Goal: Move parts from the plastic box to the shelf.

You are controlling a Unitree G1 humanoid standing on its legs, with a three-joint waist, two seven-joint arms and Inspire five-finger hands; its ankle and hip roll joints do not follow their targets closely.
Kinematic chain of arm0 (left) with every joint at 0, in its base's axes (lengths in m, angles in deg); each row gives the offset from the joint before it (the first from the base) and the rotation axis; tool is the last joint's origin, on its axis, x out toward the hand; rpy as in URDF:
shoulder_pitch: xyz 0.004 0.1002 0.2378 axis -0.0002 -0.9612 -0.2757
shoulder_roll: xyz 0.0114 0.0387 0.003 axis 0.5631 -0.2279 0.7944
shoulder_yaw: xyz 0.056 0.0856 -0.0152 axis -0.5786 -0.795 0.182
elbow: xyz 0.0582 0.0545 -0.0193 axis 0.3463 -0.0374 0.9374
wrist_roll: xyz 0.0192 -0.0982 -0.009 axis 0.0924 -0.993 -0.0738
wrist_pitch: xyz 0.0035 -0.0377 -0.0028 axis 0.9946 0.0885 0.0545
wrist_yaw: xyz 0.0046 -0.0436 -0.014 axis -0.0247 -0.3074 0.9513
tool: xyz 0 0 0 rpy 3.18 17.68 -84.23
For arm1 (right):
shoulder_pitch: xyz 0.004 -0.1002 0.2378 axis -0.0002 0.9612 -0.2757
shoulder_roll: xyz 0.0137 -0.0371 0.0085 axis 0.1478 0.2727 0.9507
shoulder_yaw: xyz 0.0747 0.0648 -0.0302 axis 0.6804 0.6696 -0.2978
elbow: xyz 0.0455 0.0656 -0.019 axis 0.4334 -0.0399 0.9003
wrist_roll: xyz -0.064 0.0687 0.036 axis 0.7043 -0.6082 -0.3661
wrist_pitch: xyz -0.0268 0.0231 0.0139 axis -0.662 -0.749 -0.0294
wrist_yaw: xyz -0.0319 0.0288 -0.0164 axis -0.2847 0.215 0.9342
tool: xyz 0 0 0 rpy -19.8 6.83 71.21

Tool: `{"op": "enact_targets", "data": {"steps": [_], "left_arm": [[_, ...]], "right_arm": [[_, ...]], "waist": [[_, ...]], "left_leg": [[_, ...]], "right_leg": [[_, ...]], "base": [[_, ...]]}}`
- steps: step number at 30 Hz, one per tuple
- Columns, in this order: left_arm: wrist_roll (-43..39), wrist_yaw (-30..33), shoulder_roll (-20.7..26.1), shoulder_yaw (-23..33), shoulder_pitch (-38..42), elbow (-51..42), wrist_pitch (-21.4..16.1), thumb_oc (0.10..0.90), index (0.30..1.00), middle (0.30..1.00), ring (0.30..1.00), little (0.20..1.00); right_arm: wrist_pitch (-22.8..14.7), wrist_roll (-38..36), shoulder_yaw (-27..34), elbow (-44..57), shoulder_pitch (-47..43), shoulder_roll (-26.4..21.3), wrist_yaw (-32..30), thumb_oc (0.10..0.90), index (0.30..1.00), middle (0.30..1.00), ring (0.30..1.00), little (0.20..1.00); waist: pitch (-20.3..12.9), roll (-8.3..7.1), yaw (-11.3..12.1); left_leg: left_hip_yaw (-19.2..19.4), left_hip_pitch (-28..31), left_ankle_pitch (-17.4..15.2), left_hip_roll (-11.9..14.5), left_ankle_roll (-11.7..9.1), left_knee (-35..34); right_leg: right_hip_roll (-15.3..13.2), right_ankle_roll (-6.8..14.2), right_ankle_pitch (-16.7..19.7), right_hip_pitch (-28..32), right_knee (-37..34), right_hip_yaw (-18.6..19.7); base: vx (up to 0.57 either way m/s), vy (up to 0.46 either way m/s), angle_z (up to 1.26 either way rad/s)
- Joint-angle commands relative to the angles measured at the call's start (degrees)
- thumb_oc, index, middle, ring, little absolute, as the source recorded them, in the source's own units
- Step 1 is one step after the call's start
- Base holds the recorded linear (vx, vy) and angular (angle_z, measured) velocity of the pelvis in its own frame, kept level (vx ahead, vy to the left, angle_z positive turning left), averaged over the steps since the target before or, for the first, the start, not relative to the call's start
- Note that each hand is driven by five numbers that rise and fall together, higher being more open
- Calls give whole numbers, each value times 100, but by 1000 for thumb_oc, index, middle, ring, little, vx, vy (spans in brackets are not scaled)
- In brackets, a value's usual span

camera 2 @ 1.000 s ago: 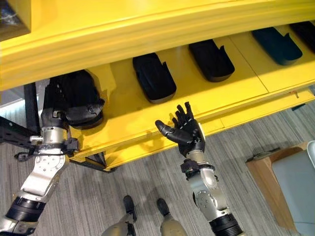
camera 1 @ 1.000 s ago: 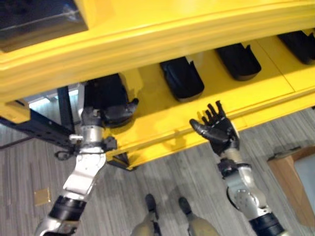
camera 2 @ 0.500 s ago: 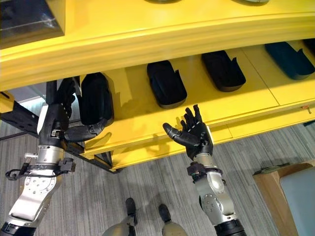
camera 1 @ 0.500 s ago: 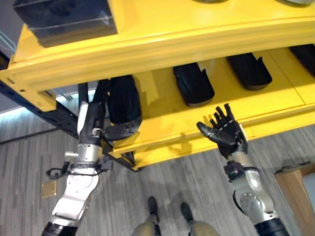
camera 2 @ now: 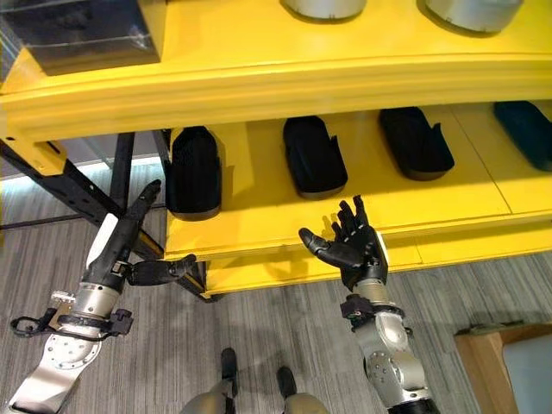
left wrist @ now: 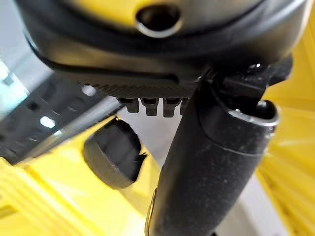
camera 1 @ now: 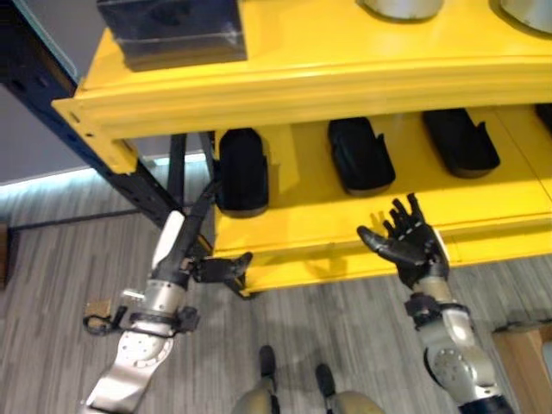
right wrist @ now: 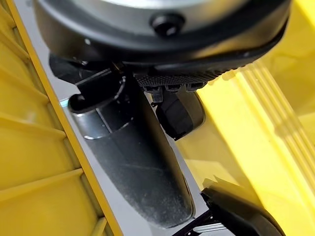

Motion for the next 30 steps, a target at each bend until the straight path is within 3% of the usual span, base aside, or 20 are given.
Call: {"op": "enact_targets", "data": {"steps": [1, 13, 30], "left_arm": [[654, 256, 78, 283, 208, 113, -333, 900, 1000, 1000, 1000, 1000], [2174, 574, 231, 138, -159, 726, -226, 900, 1000, 1000, 1000, 1000], [2602, 661, 203, -463, 446, 385, -489, 900, 1000, 1000, 1000, 1000]], "right_arm": [[-587, 193, 331, 913, -209, -216, 205, 900, 1000, 1000, 1000, 1000], [-770, 146, 375, 927, -138, -313, 184, 900, 1000, 1000, 1000, 1000], [-891, 169, 326, 935, -132, -387, 74, 900, 1000, 1000, 1000, 1000]], "waist": [[-449, 132, -72], [-452, 136, -72], [-466, 149, -240]], "left_leg": [[-31, 339, -156, 565, -382, -41], [-25, 295, -180, 577, -376, -41], [110, 309, -213, 579, -378, -41]], "right_leg": [[282, -160, -952, -940, 1401, -293], [224, -115, -969, -966, 1386, -344], [220, -114, -960, -1014, 1395, -221]], "base": [[-1, -9, 3], [0, -1, 0], [3, 2, -1]]}}
